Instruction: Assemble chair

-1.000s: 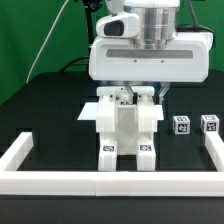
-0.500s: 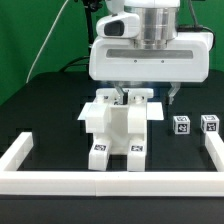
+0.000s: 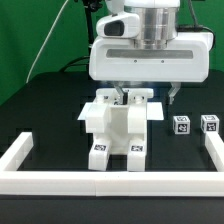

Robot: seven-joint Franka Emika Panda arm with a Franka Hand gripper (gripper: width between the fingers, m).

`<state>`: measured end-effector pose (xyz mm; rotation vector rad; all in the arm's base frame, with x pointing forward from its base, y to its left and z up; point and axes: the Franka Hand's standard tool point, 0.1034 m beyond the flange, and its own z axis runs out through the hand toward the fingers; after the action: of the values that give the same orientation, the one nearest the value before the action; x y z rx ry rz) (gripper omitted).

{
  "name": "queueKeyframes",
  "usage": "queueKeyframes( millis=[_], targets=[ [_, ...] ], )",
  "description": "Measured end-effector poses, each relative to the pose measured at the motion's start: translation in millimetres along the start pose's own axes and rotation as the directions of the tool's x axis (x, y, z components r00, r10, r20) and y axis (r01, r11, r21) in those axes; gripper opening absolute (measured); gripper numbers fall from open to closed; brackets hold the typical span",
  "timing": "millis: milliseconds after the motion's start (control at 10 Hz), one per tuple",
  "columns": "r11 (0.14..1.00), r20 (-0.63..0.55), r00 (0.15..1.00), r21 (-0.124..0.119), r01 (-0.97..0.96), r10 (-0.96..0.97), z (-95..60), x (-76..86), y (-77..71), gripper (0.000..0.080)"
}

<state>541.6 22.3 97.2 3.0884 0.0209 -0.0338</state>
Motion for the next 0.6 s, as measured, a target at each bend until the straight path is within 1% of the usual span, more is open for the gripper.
queueKeyframes(
  millis=[500, 600],
  targets=[
    [1.0, 0.002, 1.0, 0.001, -0.004, 0.004, -1.5, -0.1, -0.6, 0.0649],
    [1.0, 0.037, 0.999, 0.009, -0.03, 0.03, -13.6, -4.5, -6.4, 0.0649]
  ],
)
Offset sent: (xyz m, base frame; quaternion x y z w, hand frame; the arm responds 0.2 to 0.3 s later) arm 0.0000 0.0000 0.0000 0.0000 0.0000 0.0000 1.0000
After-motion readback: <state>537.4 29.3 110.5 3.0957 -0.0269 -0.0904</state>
